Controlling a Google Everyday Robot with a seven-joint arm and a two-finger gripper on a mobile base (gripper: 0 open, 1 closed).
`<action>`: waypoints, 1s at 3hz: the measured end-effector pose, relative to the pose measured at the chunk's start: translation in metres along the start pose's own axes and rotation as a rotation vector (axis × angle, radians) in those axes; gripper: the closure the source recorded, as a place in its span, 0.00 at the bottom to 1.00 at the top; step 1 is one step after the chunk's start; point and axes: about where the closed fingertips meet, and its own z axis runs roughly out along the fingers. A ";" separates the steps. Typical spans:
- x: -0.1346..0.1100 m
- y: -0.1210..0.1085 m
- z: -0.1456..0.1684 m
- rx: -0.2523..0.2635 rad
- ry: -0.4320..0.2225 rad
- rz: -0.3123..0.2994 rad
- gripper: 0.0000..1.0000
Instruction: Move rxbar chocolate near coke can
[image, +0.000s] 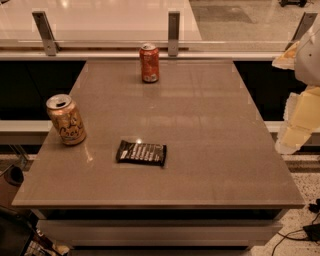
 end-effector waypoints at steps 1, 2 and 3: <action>0.000 0.000 0.000 0.000 0.000 0.000 0.00; -0.006 0.005 0.003 0.010 -0.047 0.029 0.00; -0.022 0.012 0.013 0.010 -0.133 0.070 0.00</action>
Offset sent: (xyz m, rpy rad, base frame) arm -0.0048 0.0190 -0.0111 0.1431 -0.0340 -0.0472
